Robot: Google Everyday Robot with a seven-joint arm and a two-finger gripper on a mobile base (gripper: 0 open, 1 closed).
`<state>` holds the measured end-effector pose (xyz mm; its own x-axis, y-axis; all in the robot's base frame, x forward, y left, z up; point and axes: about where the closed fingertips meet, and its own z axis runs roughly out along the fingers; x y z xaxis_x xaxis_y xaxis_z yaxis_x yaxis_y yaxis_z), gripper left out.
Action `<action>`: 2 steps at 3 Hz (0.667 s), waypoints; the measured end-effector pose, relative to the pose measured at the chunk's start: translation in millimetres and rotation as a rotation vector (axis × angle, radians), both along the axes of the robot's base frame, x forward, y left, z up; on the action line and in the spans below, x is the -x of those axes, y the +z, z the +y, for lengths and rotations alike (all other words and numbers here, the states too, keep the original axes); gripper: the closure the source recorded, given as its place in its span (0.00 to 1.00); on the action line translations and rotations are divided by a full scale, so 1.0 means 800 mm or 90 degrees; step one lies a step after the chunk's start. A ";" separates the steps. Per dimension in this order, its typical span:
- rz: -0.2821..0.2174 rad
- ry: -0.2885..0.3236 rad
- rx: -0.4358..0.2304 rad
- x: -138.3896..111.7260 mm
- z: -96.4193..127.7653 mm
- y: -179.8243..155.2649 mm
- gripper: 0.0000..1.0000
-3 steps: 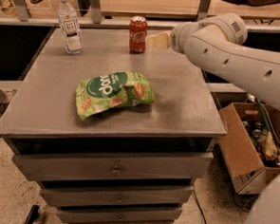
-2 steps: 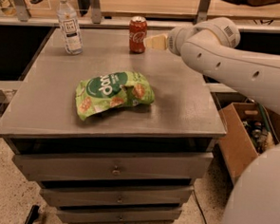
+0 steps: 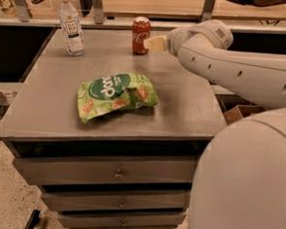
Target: Pick coke can
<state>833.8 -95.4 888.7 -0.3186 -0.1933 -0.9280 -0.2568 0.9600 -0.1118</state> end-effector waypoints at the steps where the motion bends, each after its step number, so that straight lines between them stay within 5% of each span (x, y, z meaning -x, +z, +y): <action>1: -0.001 0.010 0.012 -0.015 0.017 -0.011 0.00; 2: -0.002 0.020 0.014 -0.024 0.033 -0.017 0.00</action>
Offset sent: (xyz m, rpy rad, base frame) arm 0.0276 0.0432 -0.0239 -0.0247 -0.0056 0.0469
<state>852.9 -68.6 874.8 -0.3097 -0.2228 -0.9244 -0.2861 0.9489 -0.1328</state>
